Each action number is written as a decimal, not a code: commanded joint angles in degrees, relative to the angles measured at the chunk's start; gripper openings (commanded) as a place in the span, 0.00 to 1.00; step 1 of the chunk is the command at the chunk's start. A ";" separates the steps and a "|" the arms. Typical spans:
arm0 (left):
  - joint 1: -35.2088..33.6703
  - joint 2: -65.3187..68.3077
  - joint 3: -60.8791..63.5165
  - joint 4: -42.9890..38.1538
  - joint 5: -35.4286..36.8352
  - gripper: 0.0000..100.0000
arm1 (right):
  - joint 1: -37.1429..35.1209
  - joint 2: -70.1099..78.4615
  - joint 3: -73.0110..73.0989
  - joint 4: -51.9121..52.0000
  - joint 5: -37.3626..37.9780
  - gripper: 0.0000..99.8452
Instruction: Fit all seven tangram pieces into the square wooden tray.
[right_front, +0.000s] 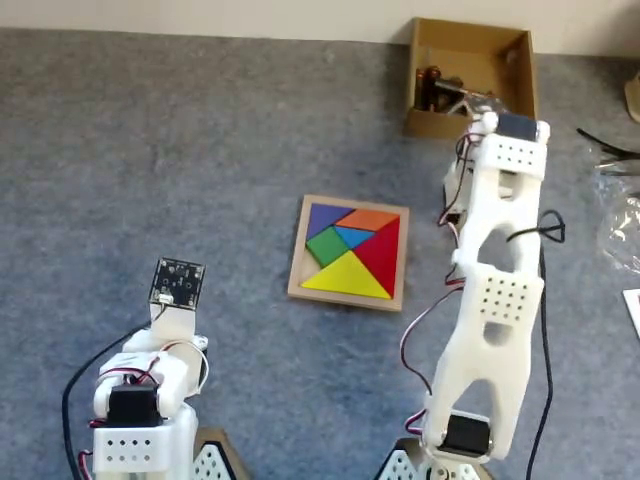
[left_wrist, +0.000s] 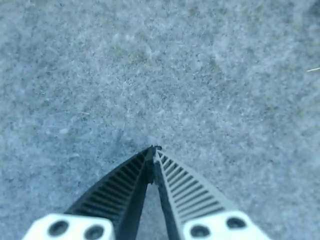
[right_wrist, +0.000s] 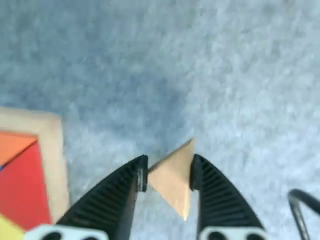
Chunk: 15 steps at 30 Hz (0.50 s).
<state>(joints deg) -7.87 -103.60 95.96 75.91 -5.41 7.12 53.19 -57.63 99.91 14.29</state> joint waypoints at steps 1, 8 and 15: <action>1.27 -0.31 1.19 0.09 0.18 0.01 | 0.48 -11.74 4.79 1.01 0.70 0.03; 1.27 -0.31 1.19 0.09 0.18 0.01 | -1.54 -21.58 13.76 1.01 0.70 0.00; 1.27 -0.31 1.19 0.09 0.18 0.01 | -6.81 -28.18 22.46 0.92 0.70 0.00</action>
<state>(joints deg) -7.87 -103.60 95.96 75.91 -5.41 3.52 30.86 -36.62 99.91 14.37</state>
